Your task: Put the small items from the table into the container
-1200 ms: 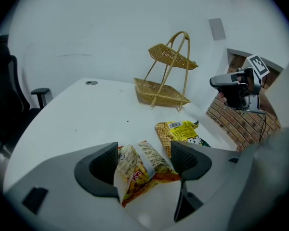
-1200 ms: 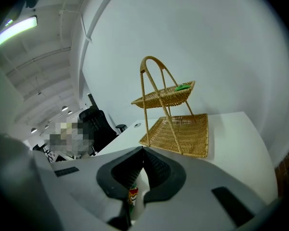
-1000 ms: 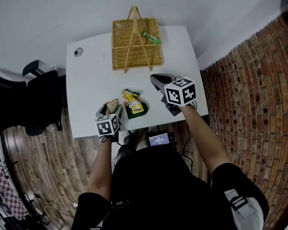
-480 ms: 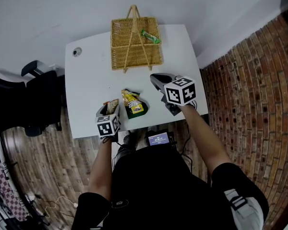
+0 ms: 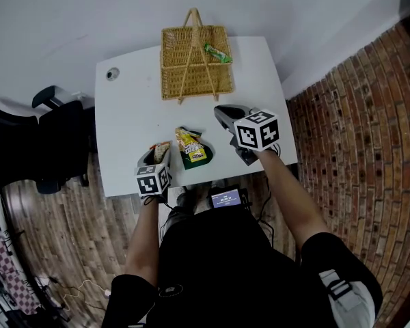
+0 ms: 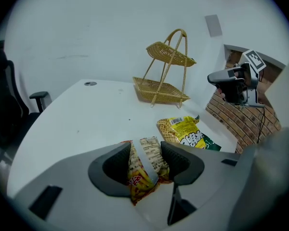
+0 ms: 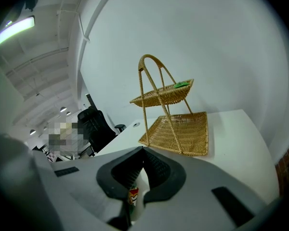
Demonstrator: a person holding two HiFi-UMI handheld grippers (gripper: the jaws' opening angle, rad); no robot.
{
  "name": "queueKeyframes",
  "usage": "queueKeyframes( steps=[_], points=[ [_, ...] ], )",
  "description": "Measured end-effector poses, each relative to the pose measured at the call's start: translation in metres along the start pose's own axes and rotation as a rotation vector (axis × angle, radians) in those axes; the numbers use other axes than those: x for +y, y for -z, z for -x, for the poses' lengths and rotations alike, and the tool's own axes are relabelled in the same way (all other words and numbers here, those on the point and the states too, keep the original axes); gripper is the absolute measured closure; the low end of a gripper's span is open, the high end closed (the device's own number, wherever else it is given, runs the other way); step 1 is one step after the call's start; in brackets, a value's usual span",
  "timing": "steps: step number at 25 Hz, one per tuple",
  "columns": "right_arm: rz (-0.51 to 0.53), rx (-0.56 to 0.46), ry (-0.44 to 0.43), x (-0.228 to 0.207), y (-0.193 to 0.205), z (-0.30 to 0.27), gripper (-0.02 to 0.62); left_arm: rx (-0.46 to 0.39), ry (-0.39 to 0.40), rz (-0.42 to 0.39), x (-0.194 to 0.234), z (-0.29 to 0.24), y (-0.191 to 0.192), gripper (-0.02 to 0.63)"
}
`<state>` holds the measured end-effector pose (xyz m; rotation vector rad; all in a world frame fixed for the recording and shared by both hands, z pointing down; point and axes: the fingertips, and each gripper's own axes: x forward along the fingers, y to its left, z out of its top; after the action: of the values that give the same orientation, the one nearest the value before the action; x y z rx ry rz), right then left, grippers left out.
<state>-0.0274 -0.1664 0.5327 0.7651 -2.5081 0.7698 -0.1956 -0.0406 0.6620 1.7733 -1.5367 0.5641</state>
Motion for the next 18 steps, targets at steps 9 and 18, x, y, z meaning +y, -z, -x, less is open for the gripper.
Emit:
queueKeyframes(
  steps=[9, 18],
  points=[
    [0.012, -0.015, -0.009, 0.009, -0.006, 0.0, 0.584, -0.06, 0.019, -0.021, 0.0, 0.012, -0.026, 0.403],
    [0.027, -0.047, -0.003, 0.015, -0.02, 0.008, 0.584, -0.124, 0.069, -0.05, -0.01, 0.026, -0.058, 0.403]
  ],
)
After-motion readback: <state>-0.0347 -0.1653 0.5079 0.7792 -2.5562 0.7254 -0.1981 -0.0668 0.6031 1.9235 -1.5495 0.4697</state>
